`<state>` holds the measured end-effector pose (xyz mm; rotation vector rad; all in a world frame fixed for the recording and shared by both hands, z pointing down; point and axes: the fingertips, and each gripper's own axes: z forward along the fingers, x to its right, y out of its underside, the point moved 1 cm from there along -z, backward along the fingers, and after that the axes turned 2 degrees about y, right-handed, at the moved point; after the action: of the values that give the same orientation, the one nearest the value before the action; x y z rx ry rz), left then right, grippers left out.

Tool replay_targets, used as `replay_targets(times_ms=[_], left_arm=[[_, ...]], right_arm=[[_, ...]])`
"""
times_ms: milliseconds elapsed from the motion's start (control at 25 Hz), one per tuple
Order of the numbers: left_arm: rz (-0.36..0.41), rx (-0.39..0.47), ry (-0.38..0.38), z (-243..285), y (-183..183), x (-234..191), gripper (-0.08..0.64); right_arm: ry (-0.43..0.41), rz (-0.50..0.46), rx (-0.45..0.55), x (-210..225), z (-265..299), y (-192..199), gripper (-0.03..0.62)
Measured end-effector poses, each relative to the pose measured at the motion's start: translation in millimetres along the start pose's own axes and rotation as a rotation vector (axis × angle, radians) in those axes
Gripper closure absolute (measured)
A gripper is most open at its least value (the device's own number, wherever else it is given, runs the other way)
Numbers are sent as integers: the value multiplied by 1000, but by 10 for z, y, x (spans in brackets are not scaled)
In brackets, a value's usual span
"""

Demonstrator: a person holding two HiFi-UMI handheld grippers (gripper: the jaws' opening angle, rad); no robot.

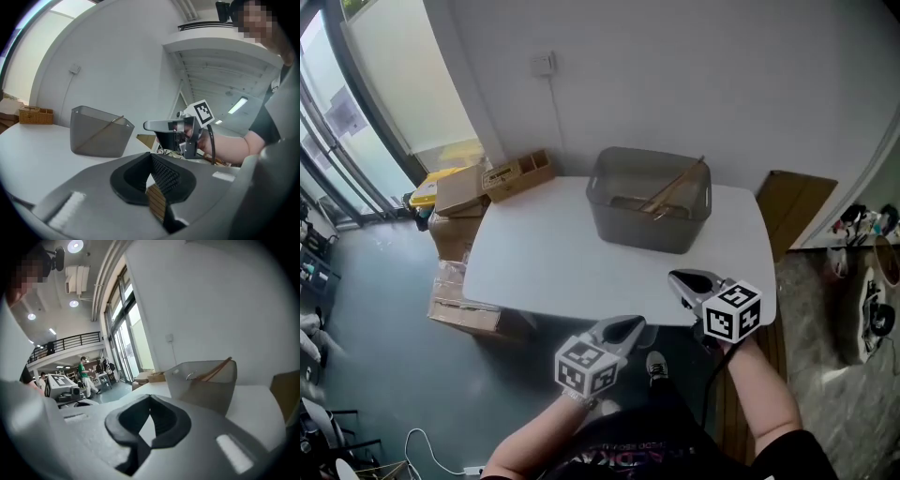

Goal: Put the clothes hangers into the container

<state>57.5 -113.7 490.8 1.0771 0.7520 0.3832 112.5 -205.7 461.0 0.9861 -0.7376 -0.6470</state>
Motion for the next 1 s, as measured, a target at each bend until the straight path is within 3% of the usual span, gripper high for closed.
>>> replay_targets(times_ms=[560,1000], left_arm=[[-28,-22,50,-433,367,243,555],[-70,-19,32,-738,573,314,555]], right_arm=[[59,193,7,-929,-466,860,589],[17,194,-59,-1408,-481,1193,589]])
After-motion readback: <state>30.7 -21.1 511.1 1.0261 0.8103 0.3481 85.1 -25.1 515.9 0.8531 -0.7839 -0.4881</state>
